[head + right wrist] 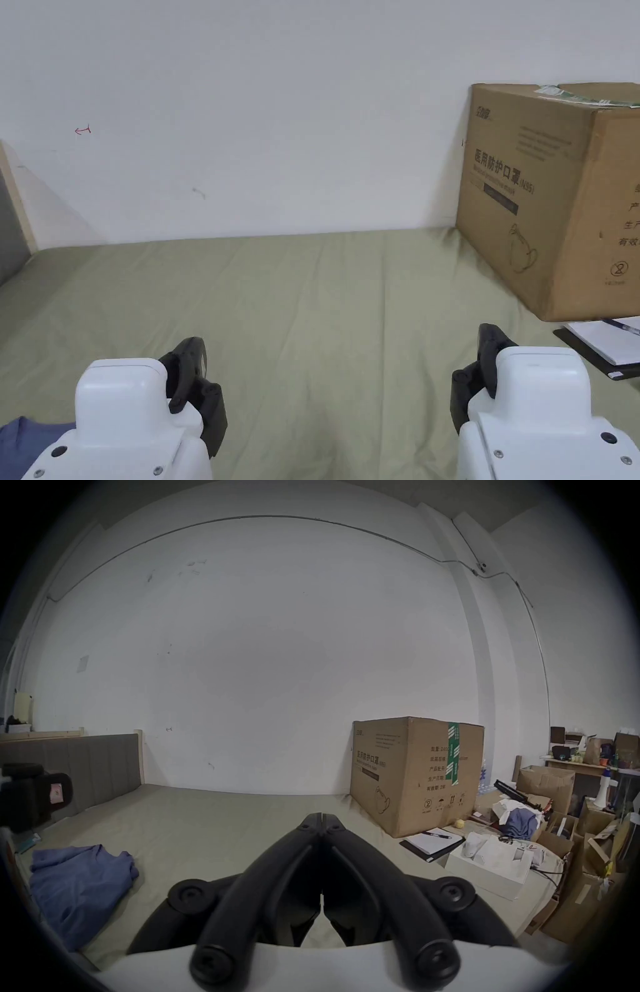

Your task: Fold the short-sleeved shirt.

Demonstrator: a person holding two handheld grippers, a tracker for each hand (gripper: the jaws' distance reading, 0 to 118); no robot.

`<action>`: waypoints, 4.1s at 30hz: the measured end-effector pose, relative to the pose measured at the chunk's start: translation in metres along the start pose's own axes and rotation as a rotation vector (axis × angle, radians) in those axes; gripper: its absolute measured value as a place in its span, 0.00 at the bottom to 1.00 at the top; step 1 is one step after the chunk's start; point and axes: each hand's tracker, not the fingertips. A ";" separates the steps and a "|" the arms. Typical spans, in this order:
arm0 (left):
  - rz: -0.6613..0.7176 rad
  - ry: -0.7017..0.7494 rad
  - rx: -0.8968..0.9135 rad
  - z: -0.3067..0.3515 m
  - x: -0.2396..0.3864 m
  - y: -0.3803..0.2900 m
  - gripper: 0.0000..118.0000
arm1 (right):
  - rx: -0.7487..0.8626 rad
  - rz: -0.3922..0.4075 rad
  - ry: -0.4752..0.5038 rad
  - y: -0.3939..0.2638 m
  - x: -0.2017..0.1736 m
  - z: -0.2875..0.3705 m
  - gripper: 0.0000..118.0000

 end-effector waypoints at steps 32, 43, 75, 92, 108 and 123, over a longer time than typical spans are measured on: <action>-0.015 0.527 -0.057 0.075 -0.152 0.014 0.00 | -0.041 -0.003 0.740 0.016 -0.203 0.005 0.00; 0.137 0.477 -0.453 -0.029 -0.218 -0.055 0.00 | -0.135 0.016 0.722 -0.005 -0.203 -0.008 0.00; 0.264 0.441 -0.959 -0.145 -0.274 -0.196 0.92 | -0.380 0.042 0.690 -0.052 -0.204 -0.039 0.00; 0.654 0.442 -0.823 -0.119 -0.320 -0.170 0.03 | -0.393 -0.126 0.643 -0.036 -0.159 -0.049 0.00; 0.619 0.132 -0.667 -0.156 -0.218 -0.057 0.03 | -0.345 -0.178 0.494 -0.018 -0.092 -0.054 0.00; 0.358 -0.557 -0.640 -0.231 0.072 0.022 0.03 | -0.256 -0.276 0.182 -0.001 0.030 -0.047 0.00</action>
